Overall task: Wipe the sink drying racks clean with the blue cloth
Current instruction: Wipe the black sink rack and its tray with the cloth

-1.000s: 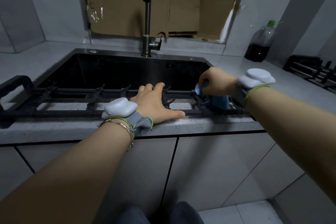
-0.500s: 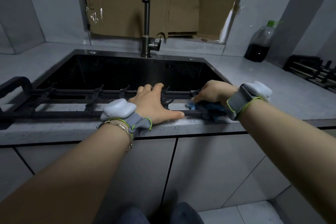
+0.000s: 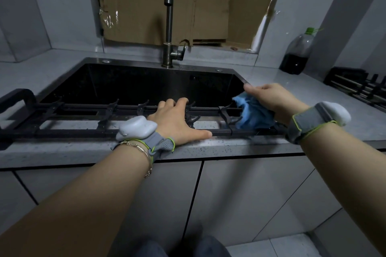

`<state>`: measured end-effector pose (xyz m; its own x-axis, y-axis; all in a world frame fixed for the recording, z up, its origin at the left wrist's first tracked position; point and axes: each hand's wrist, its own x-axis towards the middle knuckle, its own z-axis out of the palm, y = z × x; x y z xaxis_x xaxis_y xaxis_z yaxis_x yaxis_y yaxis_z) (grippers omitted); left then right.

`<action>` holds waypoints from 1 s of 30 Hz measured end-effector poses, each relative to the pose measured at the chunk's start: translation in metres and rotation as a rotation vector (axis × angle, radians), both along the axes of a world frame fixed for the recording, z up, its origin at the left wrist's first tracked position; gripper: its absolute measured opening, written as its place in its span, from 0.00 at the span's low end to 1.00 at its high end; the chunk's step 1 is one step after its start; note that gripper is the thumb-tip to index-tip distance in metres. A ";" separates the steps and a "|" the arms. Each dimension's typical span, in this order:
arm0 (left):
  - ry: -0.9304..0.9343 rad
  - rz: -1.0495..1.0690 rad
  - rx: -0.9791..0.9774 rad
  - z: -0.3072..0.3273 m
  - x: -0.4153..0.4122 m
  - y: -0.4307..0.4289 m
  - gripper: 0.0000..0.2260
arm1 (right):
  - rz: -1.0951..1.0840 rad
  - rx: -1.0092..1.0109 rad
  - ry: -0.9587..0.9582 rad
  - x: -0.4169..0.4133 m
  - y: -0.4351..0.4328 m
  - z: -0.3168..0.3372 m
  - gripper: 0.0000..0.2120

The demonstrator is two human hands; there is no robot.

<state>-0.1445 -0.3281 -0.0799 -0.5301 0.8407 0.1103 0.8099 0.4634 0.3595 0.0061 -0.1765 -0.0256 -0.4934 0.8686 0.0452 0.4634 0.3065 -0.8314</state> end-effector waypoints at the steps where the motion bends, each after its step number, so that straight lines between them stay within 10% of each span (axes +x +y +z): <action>1: -0.002 0.000 0.001 0.000 0.000 0.000 0.46 | 0.022 -0.014 0.050 -0.001 -0.006 0.002 0.16; 6: 0.008 0.000 -0.003 0.001 0.002 -0.001 0.46 | 0.321 0.059 -0.213 -0.016 -0.023 -0.008 0.09; 15: 0.005 -0.007 -0.009 0.002 0.002 -0.002 0.46 | 0.117 0.167 -0.375 0.007 0.010 -0.015 0.12; 25: 0.007 -0.009 -0.001 0.002 0.002 -0.002 0.46 | 0.030 -0.231 0.562 -0.030 -0.026 -0.001 0.19; 30: 0.006 -0.012 -0.005 0.002 0.001 -0.001 0.46 | 0.348 0.184 -0.251 -0.015 -0.028 -0.011 0.01</action>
